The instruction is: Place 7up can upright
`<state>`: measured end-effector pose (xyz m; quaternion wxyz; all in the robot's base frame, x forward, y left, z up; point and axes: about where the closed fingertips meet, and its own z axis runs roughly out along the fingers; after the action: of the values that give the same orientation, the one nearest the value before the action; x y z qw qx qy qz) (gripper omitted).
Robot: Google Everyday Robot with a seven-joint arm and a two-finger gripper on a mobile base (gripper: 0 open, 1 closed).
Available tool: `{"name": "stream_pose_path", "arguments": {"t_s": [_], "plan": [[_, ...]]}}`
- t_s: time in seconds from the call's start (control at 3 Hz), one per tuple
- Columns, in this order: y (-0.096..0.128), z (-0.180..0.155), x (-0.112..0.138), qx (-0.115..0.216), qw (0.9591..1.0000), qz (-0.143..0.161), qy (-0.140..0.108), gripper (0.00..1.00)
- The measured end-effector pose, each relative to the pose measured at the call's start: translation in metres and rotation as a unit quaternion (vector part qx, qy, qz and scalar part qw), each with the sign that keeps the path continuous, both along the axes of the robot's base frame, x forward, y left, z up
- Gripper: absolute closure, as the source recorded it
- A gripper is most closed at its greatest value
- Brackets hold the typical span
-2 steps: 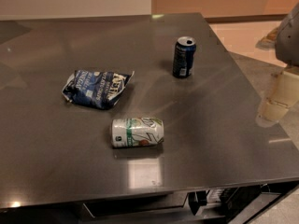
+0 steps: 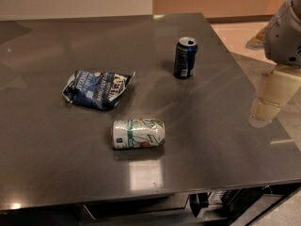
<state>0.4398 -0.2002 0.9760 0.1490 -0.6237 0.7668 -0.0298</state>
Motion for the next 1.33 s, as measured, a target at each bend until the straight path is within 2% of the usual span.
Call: {"name": "stream_pose_path", "arguments": {"t_s": [0.33, 0.67, 1.0, 1.33], "plan": [[0.035, -0.009, 0.004, -0.002, 0.9992, 0.039, 0.009, 0.0], [0.077, -0.023, 0.006, -0.003, 0.9966, 0.08, 0.019, 0.0], [0.137, -0.047, 0.006, -0.007, 0.9909, 0.13, 0.034, 0.0], [0.171, -0.064, -0.005, -0.01, 0.9857, 0.163, 0.042, 0.0]]}}
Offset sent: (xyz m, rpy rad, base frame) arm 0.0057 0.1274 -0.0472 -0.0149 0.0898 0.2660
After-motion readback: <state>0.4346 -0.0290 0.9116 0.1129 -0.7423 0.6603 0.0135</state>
